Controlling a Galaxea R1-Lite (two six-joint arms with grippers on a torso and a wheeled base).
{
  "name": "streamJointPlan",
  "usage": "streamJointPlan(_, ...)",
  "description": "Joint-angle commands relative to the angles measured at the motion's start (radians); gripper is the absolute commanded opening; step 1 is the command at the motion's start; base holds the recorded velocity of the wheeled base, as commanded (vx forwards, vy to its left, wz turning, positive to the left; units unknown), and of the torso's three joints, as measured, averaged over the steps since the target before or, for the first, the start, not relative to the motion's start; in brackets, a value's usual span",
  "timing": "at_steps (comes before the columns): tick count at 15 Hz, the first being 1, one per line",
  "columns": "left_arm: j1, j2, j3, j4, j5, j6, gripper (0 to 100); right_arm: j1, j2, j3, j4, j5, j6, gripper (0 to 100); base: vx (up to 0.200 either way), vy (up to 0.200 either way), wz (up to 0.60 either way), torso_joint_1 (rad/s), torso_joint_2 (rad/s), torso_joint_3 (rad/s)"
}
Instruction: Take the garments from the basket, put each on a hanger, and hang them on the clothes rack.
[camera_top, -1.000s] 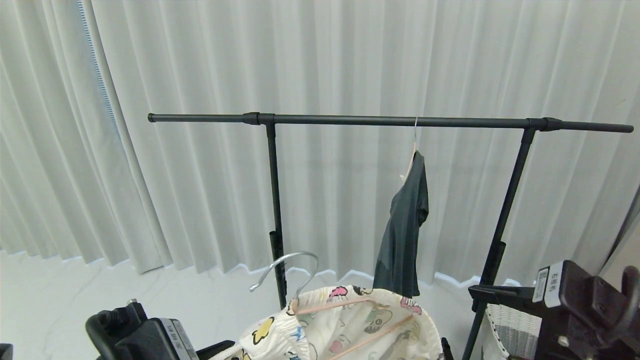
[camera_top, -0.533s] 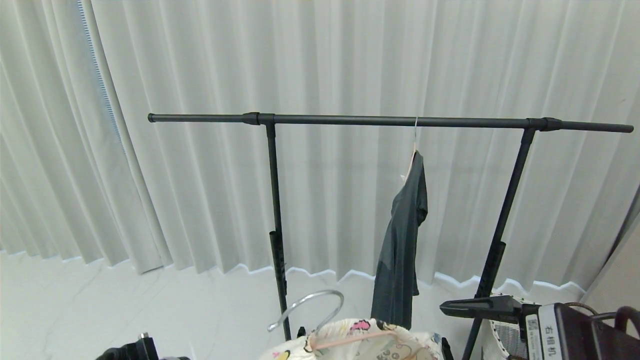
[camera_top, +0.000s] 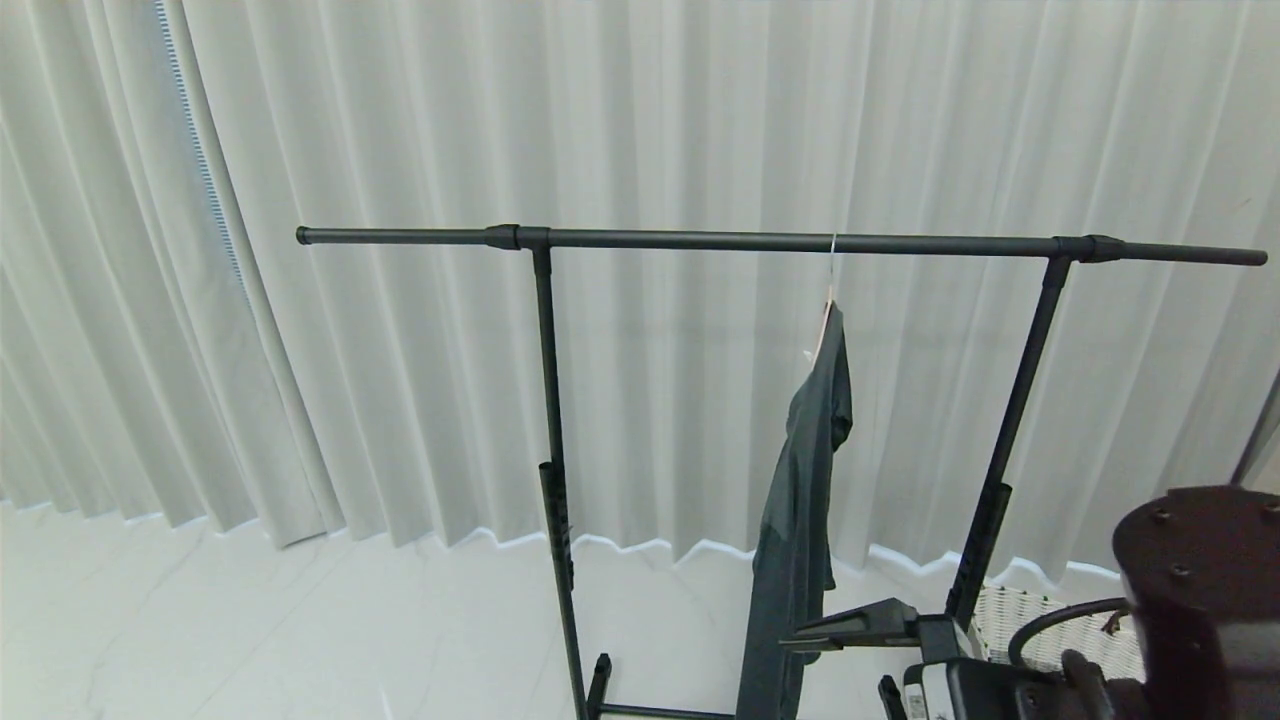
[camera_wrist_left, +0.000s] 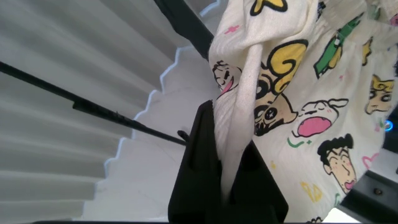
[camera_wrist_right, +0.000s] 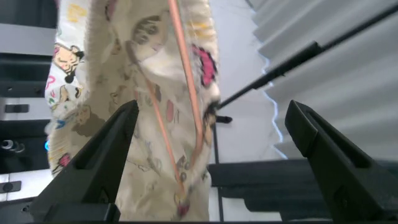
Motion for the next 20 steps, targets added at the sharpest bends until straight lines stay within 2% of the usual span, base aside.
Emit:
streamJointPlan(1, -0.003, -0.013, -0.001, 0.0, 0.0, 0.029, 0, 0.002, 0.07, -0.026, -0.001, 0.009, -0.002, 100, 0.0, 0.0, 0.0, 0.0, 0.0, 0.0)
streamJointPlan(9, -0.002, -0.022, -0.012, -0.002, 0.0, 0.04, 0, 0.002, 0.081, -0.02, 0.012, 0.012, 0.003, 100, 0.0, 0.0, 0.0, 0.0, 0.0, 0.0)
streamJointPlan(10, -0.002, -0.022, -0.013, -0.002, 0.0, 0.038, 0, 0.002, 0.081, -0.018, 0.012, 0.011, 0.004, 0, 0.0, 0.0, 0.0, 0.0, 0.0, 0.0)
streamJointPlan(20, -0.002, -0.028, -0.024, -0.003, 0.001, 0.041, 0, 0.003, 0.052, -0.023, 0.007, 0.008, 0.0, 0, 0.0, 0.0, 0.0, 0.0, 0.0, 0.0)
